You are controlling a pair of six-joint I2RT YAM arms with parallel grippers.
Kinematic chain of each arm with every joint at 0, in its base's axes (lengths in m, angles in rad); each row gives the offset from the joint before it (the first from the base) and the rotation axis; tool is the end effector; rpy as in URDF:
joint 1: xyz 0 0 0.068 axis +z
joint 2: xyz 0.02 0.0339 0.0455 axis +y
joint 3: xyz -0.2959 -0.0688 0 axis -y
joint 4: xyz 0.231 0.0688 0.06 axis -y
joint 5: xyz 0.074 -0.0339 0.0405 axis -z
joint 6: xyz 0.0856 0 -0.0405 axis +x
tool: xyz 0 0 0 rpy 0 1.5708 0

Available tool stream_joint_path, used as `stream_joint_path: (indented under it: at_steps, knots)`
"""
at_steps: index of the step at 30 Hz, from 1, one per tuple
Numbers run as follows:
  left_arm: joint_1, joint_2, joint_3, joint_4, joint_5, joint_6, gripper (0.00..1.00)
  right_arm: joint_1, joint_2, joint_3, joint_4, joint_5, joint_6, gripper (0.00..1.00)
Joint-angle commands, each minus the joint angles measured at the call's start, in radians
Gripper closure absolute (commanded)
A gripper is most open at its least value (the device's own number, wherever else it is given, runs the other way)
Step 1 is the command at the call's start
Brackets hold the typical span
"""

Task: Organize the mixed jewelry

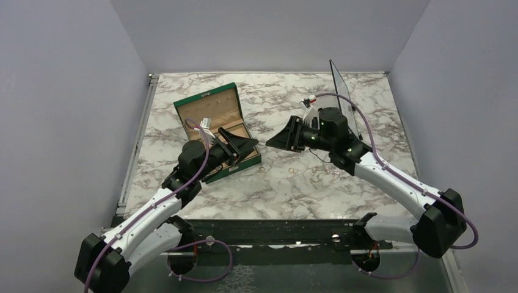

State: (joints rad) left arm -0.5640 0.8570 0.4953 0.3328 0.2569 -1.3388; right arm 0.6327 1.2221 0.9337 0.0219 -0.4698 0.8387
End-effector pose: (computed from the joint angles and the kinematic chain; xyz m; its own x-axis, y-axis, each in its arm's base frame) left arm 0.1745 -0.1361 0.3070 -0.7177 -0.6598 -0.2227 0.1445 0.1718 -0.9745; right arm 0.2210 0.2101 0.3438 -0.7961 0.2386 -0.5562 -0.4299 0.4239 0.7972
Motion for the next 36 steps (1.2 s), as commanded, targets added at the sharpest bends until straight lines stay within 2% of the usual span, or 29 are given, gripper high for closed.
stream_joint_path:
  at_steps: [1, 4, 8, 16, 20, 27, 36]
  knots:
    - [0.006, -0.007, 0.063, -0.34, -0.149, 0.185, 0.37, -0.004, 0.04, -0.068, -0.16, 0.083, -0.101, 0.47]
    - [0.006, -0.015, 0.066, -0.447, -0.21, 0.241, 0.32, 0.005, 0.081, -0.116, -0.155, 0.128, -0.13, 0.47]
    - [0.006, -0.027, 0.04, -0.478, -0.23, 0.262, 0.27, 0.044, 0.169, -0.117, -0.161, 0.215, -0.17, 0.49]
    - [0.006, -0.041, 0.0, -0.545, -0.249, 0.278, 0.2, 0.161, 0.389, 0.029, -0.25, 0.436, -0.201, 0.56]
    - [0.006, -0.044, -0.017, -0.573, -0.249, 0.282, 0.19, 0.19, 0.487, 0.104, -0.253, 0.514, -0.268, 0.63]
    - [0.007, -0.058, -0.047, -0.568, -0.249, 0.279, 0.19, 0.19, 0.606, 0.176, -0.21, 0.486, -0.476, 0.7]
    - [0.007, -0.05, -0.057, -0.566, -0.25, 0.279, 0.19, 0.191, 0.654, 0.187, -0.198, 0.438, -0.52, 0.75]
